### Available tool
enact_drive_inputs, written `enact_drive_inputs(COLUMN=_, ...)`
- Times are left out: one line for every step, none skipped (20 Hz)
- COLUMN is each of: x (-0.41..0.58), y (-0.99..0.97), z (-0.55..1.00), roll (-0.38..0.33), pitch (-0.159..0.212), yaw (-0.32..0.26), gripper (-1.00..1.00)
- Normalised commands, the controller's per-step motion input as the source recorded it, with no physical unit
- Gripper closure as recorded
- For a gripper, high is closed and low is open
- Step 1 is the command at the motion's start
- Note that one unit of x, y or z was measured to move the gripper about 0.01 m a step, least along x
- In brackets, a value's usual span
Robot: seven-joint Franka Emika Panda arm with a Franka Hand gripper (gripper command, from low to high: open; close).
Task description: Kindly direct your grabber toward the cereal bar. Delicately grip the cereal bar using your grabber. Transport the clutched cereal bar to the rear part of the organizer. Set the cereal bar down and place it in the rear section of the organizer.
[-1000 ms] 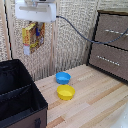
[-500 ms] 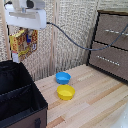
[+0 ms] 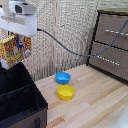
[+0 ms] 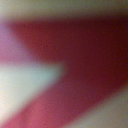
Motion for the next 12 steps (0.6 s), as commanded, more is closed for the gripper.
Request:
enact_drive_inputs(x=0.0, y=0.73, z=0.05, roll=0.017, pitch=0.094, yaw=-0.089, gripper=1.0)
enact_drive_inputs(x=0.0, y=0.73, z=0.05, roll=0.017, pitch=0.097, yaw=-0.087, gripper=1.0)
enact_drive_inputs(x=0.0, y=0.73, z=0.05, roll=0.016, pitch=0.095, yaw=-0.088, gripper=1.0)
enact_drive_inputs(x=0.0, y=0.73, z=0.06, roll=0.02, pitch=0.087, yaw=-0.094, gripper=1.0)
enact_drive_inputs(x=0.014, y=0.71, z=0.08, roll=0.028, pitch=0.069, yaw=-0.11, gripper=1.0)
enact_drive_inputs(x=0.026, y=0.7, z=0.09, roll=0.033, pitch=0.057, yaw=-0.12, gripper=1.0)
enact_drive_inputs(x=0.029, y=0.7, z=0.08, roll=0.031, pitch=0.062, yaw=-0.118, gripper=1.0)
enact_drive_inputs(x=0.06, y=0.7, z=0.05, roll=0.02, pitch=0.077, yaw=-0.112, gripper=1.0)
enact_drive_inputs(x=0.12, y=0.67, z=0.04, roll=0.018, pitch=0.089, yaw=-0.114, gripper=1.0)
enact_drive_inputs(x=0.186, y=0.64, z=0.03, roll=0.018, pitch=0.085, yaw=-0.123, gripper=1.0)
enact_drive_inputs(x=0.294, y=0.6, z=0.03, roll=0.015, pitch=0.074, yaw=-0.128, gripper=1.0)
enact_drive_inputs(x=0.389, y=0.54, z=0.0, roll=0.011, pitch=0.061, yaw=-0.131, gripper=1.0)
